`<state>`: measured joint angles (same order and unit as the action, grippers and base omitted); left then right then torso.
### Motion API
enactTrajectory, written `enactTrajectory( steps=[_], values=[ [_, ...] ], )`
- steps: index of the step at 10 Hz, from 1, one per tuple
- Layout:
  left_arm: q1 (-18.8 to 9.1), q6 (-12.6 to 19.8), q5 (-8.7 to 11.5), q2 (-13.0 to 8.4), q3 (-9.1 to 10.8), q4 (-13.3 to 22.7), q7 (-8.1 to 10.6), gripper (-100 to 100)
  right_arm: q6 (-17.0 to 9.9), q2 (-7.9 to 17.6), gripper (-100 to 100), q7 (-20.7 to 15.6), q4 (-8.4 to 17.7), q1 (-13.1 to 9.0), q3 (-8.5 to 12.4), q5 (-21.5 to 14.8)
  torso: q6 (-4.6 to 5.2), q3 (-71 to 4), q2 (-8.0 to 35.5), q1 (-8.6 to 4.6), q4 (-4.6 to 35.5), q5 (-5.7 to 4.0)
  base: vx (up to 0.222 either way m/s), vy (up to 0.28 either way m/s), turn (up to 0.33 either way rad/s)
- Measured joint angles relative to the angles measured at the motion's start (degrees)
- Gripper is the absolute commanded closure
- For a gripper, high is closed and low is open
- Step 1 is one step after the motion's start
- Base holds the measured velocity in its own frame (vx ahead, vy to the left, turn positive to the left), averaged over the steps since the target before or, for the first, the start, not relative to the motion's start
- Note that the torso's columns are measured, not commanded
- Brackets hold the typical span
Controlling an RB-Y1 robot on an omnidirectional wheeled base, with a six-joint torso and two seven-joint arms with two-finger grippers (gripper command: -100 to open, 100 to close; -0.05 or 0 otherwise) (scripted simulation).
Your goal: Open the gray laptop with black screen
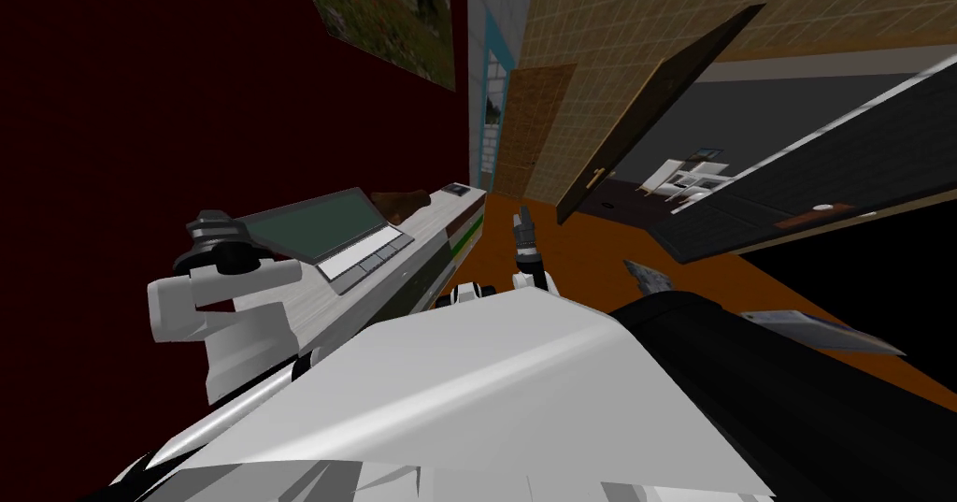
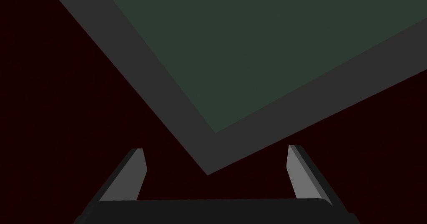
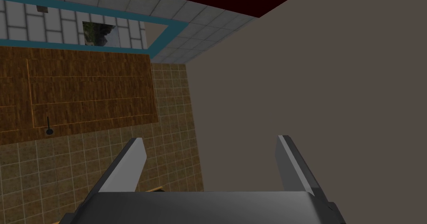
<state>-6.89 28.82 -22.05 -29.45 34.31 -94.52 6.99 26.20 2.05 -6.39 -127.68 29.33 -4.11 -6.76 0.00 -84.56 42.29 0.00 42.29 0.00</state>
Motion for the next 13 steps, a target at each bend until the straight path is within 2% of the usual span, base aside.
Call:
enactTrajectory(
  steps=[6, 8, 9, 10, 11, 13],
  values=[
    [-1.7, 7.2, 1.2, -4.0, -2.46, 0.9, 0.58, -100, 0.0, 0.0, 0, 0.0, 0.0, 0.0, 0.0, 0.0, 0.00, 0.0, 0.0, 0.00, 0.0, 0.00, -0.024, 0.012, -0.033],
    [-2.0, 7.8, 1.4, -4.4, -2.48, 1.1, 0.52, -100, 0.0, 0.0, 0, 0.0, 0.0, 0.0, 0.0, 0.0, 0.01, -0.1, -0.2, 0.23, 0.0, 0.05, 0.031, 0.068, -0.031],
    [-2.0, 7.9, 1.4, -4.4, -2.48, 1.1, 0.49, 100, 0.0, 0.0, 0, 0.0, 0.0, 0.0, 0.0, 0.0, -0.01, -0.1, -0.1, 0.07, 0.0, 0.05, 0.002, 0.008, 0.010],
    [-1.9, 7.9, 1.4, -4.4, -2.46, 1.1, 0.49, 100, 0.0, 0.0, 0, 0.0, 0.0, 0.0, 0.0, 0.0, 0.05, 0.0, 0.0, -0.14, 0.0, -0.07, 0.065, -0.030, 0.191],
    [-1.9, 6.6, 0.5, -3.5, -1.85, 0.9, 0.81, 100, 0.0, 0.0, 0, 0.0, 0.0, 0.0, 0.0, 0.0, -0.21, 0.0, -0.1, -0.16, -0.1, 0.07, 0.075, -0.040, 0.137],
    [-1.6, 3.7, -0.4, -2.5, -1.20, 1.2, 1.25, 100, 0.0, 0.0, 0, 0.0, 0.0, 0.0, 0.0, 0.0, 0.11, 0.0, 0.0, 0.10, 0.0, 0.08, 0.039, -0.029, 0.076]
  ],
)
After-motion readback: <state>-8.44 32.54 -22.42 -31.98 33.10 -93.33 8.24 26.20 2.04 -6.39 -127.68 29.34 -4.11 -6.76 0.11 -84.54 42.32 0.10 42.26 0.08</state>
